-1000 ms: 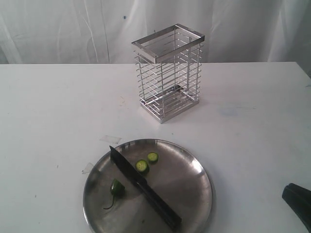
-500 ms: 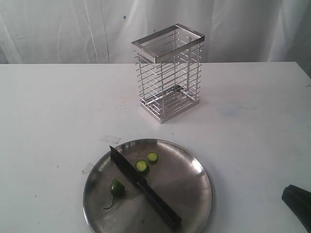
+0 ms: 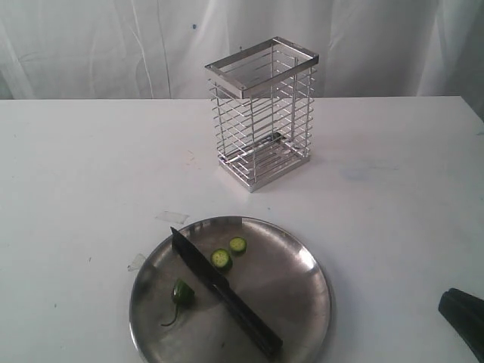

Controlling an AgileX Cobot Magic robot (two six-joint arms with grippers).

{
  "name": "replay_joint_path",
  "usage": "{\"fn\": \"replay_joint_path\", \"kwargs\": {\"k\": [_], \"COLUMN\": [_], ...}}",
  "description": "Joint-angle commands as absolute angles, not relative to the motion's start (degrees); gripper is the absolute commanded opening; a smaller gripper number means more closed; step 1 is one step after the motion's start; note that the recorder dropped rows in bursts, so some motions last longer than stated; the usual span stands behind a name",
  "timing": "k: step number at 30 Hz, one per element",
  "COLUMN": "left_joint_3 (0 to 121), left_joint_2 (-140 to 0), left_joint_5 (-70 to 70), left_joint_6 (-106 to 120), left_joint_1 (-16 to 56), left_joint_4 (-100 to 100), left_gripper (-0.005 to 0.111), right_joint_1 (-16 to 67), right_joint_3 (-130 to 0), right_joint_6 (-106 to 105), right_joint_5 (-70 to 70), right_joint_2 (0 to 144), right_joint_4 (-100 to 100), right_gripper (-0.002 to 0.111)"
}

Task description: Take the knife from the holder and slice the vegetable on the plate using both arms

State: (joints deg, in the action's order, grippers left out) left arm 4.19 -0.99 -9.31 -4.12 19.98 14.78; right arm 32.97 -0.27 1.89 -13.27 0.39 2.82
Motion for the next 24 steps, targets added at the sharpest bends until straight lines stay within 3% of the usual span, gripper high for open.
{"fn": "replay_joint_path", "kwargs": {"k": [1, 7, 24], "left_joint_3": [0.9, 0.0, 0.0], "left_joint_2": [0.0, 0.0, 0.0], "left_joint_5": [-11.1, -12.1, -11.8], "left_joint_6": [-3.6, -0.8, 4.6], "left_joint_1": [13.6, 8.0, 8.0], "left_joint_4": [14.5, 10.9, 10.9], "left_gripper": [0.0, 0.0, 0.0], "right_joint_1": [32.5, 32.5, 32.5], "right_joint_3": [0.0, 0.0, 0.0], "right_joint_6": [1.9, 1.9, 1.9], "right_joint_5": [-13.2, -13.2, -13.2], "right_joint_2": [0.0, 0.0, 0.0], "right_joint_4": [3.0, 3.0, 3.0], "right_gripper": [0.0, 0.0, 0.0]}}
